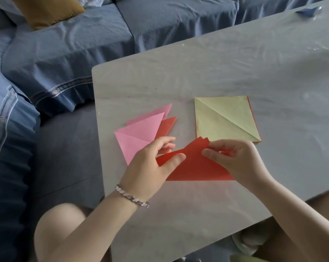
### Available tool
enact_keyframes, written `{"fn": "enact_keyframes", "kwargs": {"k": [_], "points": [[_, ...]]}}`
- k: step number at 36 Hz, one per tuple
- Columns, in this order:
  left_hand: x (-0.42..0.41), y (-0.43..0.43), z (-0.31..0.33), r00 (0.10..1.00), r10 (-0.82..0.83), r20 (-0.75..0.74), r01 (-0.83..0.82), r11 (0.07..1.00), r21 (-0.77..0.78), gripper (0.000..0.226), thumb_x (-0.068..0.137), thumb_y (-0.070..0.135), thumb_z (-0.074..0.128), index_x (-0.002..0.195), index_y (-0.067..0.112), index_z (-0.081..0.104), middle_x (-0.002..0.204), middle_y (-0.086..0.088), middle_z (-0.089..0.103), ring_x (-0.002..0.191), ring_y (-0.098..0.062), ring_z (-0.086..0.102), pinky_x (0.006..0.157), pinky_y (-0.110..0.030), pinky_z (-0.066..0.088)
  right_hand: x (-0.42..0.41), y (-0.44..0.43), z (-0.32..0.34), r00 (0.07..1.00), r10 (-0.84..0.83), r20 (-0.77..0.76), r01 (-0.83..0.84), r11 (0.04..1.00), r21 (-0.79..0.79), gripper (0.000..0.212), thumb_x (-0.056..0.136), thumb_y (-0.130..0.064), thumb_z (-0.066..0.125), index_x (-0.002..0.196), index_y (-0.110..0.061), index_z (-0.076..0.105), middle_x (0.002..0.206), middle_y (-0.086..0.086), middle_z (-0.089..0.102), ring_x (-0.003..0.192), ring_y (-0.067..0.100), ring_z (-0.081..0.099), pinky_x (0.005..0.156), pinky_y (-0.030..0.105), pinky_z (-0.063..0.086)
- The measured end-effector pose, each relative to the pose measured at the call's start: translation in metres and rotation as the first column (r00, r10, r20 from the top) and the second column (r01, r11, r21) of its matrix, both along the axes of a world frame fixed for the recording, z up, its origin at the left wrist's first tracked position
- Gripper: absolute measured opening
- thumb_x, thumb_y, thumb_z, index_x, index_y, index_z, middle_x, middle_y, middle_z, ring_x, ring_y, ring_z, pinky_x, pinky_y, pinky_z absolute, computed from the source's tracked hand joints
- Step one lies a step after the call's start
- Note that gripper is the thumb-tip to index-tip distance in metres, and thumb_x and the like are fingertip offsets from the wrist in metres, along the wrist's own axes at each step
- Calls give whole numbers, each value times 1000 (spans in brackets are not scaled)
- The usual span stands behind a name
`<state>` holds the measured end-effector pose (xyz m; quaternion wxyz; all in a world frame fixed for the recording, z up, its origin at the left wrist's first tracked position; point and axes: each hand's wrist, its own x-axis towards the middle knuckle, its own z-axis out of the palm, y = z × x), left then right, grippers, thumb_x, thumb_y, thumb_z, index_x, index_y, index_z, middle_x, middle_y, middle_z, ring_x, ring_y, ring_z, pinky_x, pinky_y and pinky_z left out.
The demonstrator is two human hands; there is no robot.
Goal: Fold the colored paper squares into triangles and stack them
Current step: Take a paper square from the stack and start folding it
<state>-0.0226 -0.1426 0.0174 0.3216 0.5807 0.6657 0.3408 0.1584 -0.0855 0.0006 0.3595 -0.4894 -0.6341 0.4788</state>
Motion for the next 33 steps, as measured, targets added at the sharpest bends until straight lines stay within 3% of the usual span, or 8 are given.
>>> {"fn": "enact_keyframes", "kwargs": {"k": [3,8,11,14,19,24,29,33], "points": [[10,2,4,1000,16,6,-17,995,95,35,72,30,74,105,33,61,90,20,64,91,11,58,77,2,37,-4,-3,5,1000,-5,-19,5,1000,4,23,70,-17,77,62,-36,66,63,-21,67,59,-2,56,59,9,43],[21,1,5,992,124,30,-127,978,165,22,74,9,74,86,27,70,70,27,62,69,11,60,65,-2,42,-8,-7,7,999,-28,-41,29,999,17,21,72,-15,75,65,-33,67,74,-24,68,66,-3,60,65,10,46],[23,0,3,980,193,48,-199,962,189,17,72,8,75,83,21,72,70,24,64,67,10,61,66,-2,43,-10,-10,7,996,-47,-78,42,997,-68,13,77,-19,71,65,-22,71,86,-15,72,72,4,65,69,24,50],[24,-4,2,970,241,41,-244,950,195,17,69,9,78,80,21,72,67,24,62,65,11,60,65,-1,42,-11,-13,6,996,-57,-67,49,992,-116,15,78,-22,69,64,-19,71,78,-7,73,68,10,64,66,30,52],[23,-6,3,959,276,62,-283,943,177,29,63,13,82,71,34,64,61,23,61,64,8,60,64,-2,42,-11,-16,6,995,-87,-57,79,987,-137,13,74,-24,73,62,-27,71,64,-3,70,55,8,60,55,23,48],[24,-7,7,957,278,88,-290,940,181,29,62,13,83,74,34,67,61,22,63,62,6,60,63,-3,42,-13,-17,10,974,-155,-165,125,975,-182,9,70,-12,77,67,-19,70,62,-7,70,54,3,61,53,13,47],[25,-9,10,967,243,74,-253,943,217,22,66,11,79,86,21,74,65,26,61,64,11,59,63,0,40,-12,-18,15,964,-164,-211,121,972,-204,16,71,-10,76,81,-20,68,66,-6,71,54,4,62,50,15,48],[25,-11,11,971,233,49,-238,936,259,21,68,13,78,85,23,75,70,26,63,66,3,61,62,-1,42,-10,-20,17,963,-147,-224,103,975,-198,16,71,-8,75,79,-21,70,68,-5,72,57,8,65,54,20,53]]}}
